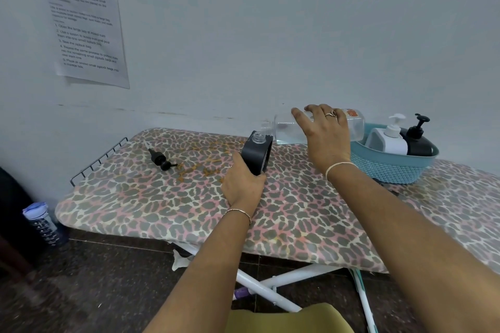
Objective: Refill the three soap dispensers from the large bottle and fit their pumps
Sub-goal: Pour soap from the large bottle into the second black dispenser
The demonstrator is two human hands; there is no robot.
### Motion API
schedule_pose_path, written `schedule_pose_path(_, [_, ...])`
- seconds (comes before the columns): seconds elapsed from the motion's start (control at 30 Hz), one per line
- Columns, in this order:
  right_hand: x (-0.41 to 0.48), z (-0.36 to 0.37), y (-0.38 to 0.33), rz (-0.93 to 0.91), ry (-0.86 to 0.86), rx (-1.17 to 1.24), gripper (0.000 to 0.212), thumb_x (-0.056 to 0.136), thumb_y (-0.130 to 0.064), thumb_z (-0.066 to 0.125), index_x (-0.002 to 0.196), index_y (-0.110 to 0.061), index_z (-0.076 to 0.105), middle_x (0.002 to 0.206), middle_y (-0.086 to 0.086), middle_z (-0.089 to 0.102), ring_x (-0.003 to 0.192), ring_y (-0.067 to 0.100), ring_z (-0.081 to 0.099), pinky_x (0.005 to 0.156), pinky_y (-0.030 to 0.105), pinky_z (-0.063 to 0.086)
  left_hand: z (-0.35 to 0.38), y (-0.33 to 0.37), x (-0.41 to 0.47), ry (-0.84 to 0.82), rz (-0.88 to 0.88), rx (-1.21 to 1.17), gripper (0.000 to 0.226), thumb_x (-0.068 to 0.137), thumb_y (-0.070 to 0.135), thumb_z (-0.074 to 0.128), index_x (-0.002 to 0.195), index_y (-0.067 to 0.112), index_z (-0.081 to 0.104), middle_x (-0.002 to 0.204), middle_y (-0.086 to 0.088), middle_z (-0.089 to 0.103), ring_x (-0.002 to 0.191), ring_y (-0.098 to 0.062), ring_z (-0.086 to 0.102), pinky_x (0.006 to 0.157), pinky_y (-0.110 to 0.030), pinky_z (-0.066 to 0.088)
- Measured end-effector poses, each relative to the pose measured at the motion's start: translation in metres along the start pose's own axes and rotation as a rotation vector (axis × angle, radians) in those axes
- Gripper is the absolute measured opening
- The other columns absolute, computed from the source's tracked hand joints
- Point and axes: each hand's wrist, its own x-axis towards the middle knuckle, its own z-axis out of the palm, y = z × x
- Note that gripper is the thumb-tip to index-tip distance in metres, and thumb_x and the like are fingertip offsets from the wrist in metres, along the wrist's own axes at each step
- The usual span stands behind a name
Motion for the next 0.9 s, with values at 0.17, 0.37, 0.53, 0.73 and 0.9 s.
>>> schedule_pose_path(0.17, [0.0002,0.0008,-0.0007,-0.004,0.011,0.002,0.079,0.059,0.015,0.068,0.13,-0.018,0.053,0.123,0.016,0.058,0.113,0.035,0.053,0.096,0.047,0.037,-0.0003,0.0002,-0.0001,0.001,0.003,0.002,0.057,0.076,0.034,0.076,0.118,0.018,0.04,0.106,-0.005,0.065,0.095,-0.026,0.063,0.065,-0.031,0.042])
schedule_pose_path(0.37, [-0.0002,-0.0026,-0.0004,-0.01,0.001,-0.003,0.079,0.062,0.014,0.066,0.133,-0.019,0.05,0.126,0.016,0.055,0.116,0.035,0.05,0.098,0.047,0.035,0.0011,-0.0001,0.001,0.001,0.002,0.004,0.06,0.075,0.035,0.077,0.119,0.018,0.041,0.107,-0.006,0.065,0.096,-0.026,0.063,0.068,-0.034,0.045])
schedule_pose_path(0.53, [0.0011,-0.0017,0.0001,-0.02,0.021,-0.001,0.078,0.06,0.015,0.068,0.129,-0.017,0.053,0.122,0.017,0.058,0.113,0.036,0.053,0.096,0.047,0.037,0.0031,-0.0021,0.0025,0.004,-0.005,0.013,0.067,0.075,0.036,0.076,0.128,0.018,0.039,0.105,-0.005,0.066,0.094,-0.026,0.063,0.068,-0.035,0.047])
schedule_pose_path(0.73, [0.0015,-0.002,0.0003,-0.029,0.029,0.001,0.077,0.06,0.015,0.068,0.129,-0.016,0.054,0.122,0.018,0.058,0.113,0.037,0.053,0.096,0.048,0.037,0.0032,-0.003,0.0031,-0.002,0.008,0.006,0.063,0.076,0.036,0.075,0.125,0.017,0.04,0.104,-0.006,0.066,0.092,-0.026,0.063,0.063,-0.033,0.044])
schedule_pose_path(0.9, [0.002,0.0,0.0007,-0.034,0.054,-0.016,0.077,0.057,0.014,0.068,0.127,-0.017,0.056,0.118,0.016,0.06,0.11,0.037,0.055,0.093,0.048,0.04,0.0029,-0.0029,0.003,0.001,0.005,0.019,0.062,0.076,0.036,0.074,0.124,0.018,0.04,0.105,-0.006,0.066,0.093,-0.028,0.064,0.063,-0.032,0.042])
